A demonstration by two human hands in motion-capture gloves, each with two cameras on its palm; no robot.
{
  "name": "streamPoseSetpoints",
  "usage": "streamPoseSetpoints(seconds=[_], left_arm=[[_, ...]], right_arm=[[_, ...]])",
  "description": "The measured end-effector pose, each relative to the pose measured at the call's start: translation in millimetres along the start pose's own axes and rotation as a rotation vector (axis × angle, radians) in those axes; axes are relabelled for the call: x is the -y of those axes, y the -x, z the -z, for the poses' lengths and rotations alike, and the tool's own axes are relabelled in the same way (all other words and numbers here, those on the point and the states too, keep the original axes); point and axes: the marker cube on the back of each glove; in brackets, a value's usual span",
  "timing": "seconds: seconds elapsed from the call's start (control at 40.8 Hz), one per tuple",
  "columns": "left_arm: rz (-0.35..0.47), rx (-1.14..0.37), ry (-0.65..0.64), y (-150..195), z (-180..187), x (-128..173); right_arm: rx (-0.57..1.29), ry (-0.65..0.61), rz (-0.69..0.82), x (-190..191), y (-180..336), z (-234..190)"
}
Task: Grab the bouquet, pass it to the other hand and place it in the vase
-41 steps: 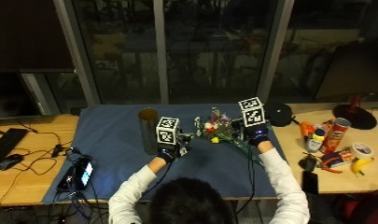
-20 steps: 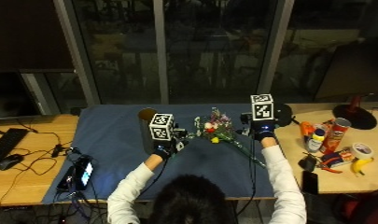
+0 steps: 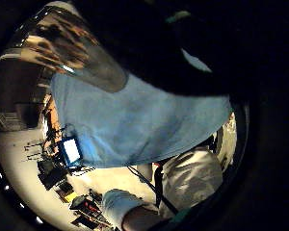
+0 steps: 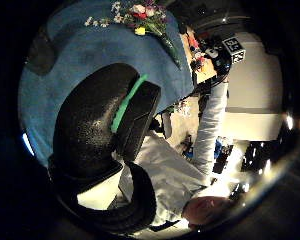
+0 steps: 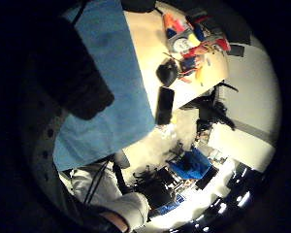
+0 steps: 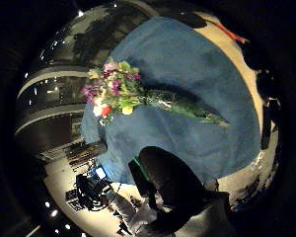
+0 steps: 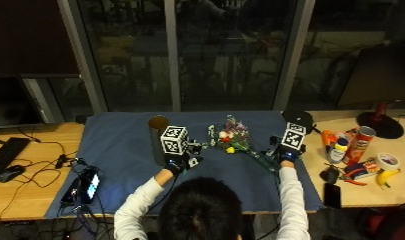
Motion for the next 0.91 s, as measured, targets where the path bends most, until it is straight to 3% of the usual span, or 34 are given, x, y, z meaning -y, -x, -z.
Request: streamPoseSetpoints(seconds=[0.074,0.172,0.319,0.441,0.539,0.662,0.907], left_arm=[[0.001,-0.003,0.012,2.5,-4.4,-0.2],[0.012,-0.007,0.037,5.6,-11.1,-0.2],[0.031,-0.002,0.060,11.0,-16.1,-0.1],[0.044,-0.008,0.064,16.7,-16.2,0.8],[0.065,-0.012,0.071,23.0,-17.4,5.1],[0.088,-0.035,0.085,26.6,-16.6,8.3],[0.128,-0.048,0.124,38.4,-18.5,14.8]], right_arm=[[0.006,-0.202,0.033,14.6,1.9,-21.6],[-0.006,-0.193,0.061,8.4,8.3,-51.8],[-0.045,-0.212,0.077,30.6,17.8,-85.0],[-0.101,-0.380,0.030,49.1,21.4,-89.6],[-0.097,-0.322,-0.043,35.3,18.8,-93.8],[-0.088,-0.244,-0.003,26.5,27.8,-101.6],[-0.044,-0.294,0.015,12.5,49.1,-107.6]])
